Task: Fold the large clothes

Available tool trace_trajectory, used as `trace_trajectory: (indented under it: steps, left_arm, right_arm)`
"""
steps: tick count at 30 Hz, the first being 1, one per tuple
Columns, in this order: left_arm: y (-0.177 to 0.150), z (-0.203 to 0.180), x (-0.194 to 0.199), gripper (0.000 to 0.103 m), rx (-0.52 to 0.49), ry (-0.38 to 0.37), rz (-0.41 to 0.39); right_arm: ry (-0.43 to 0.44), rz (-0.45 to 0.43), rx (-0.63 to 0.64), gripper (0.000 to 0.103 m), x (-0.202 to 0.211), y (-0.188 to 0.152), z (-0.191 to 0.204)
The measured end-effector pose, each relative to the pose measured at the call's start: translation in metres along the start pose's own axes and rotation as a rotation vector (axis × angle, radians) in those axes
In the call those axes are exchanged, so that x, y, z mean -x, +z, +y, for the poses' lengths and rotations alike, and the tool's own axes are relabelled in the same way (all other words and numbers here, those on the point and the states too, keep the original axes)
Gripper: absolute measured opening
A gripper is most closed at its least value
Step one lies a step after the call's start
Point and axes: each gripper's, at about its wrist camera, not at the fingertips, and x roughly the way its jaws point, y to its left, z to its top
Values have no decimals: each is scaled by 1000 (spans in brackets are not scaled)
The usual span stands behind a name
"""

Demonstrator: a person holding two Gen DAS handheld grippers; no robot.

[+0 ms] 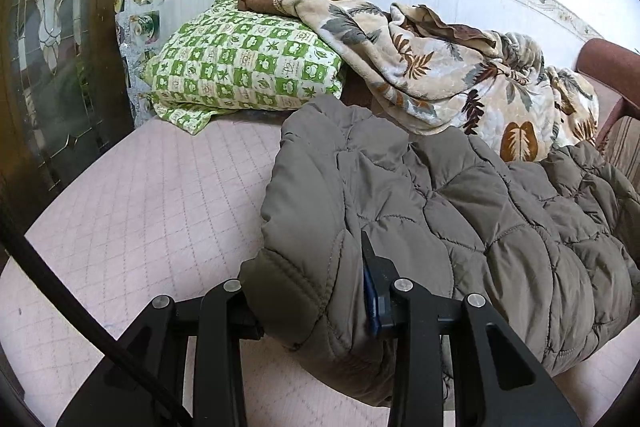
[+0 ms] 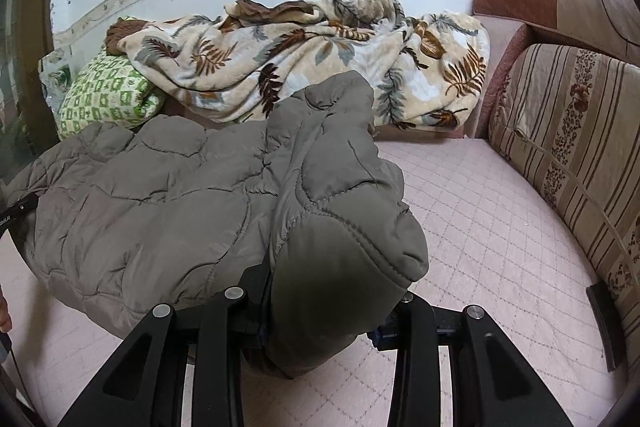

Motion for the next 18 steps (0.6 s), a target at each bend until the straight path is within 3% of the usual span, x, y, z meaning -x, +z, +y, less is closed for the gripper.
trace_trajectory:
  steps: [11, 18]
  left_arm:
    - [-39, 14, 55, 35, 6, 4, -4]
    - [-74, 21, 57, 36, 3, 30, 47]
  right_arm:
    - [36, 17, -50, 38, 55, -43, 3]
    - [24, 72, -103, 38, 60, -76, -8]
